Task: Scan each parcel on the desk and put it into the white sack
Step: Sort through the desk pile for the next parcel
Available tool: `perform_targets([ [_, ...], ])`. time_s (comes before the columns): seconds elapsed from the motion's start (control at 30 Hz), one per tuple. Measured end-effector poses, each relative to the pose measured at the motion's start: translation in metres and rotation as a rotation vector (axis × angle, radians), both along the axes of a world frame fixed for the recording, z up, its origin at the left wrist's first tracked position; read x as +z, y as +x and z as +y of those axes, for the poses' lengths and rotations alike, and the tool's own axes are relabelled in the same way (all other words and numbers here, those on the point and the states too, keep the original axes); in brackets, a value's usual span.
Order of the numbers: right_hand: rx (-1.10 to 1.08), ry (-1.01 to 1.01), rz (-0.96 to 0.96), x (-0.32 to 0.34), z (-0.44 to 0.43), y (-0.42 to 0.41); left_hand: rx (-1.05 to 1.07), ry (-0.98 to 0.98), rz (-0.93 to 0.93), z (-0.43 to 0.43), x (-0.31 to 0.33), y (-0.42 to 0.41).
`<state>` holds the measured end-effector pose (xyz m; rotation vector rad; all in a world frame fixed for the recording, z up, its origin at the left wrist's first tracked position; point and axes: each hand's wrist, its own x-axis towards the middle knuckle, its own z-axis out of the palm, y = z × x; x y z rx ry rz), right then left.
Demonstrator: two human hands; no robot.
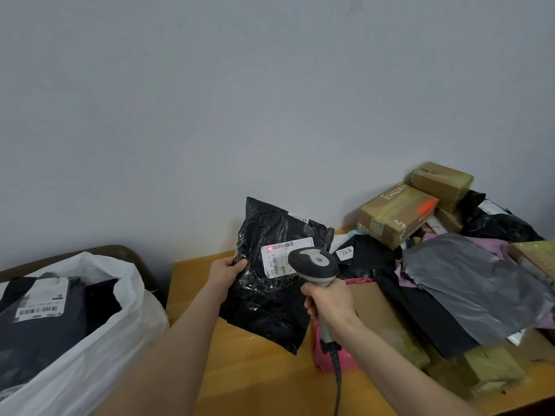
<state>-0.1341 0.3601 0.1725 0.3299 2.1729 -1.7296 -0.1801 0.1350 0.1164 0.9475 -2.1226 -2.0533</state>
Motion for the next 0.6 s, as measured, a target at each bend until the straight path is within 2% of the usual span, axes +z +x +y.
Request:
perform_targets([
  [0.6,-0.007,0.092,0.056,-0.008,-0.038,0.011,-0.024,-0.002,0.002,-0.036,-0.001,0.007],
])
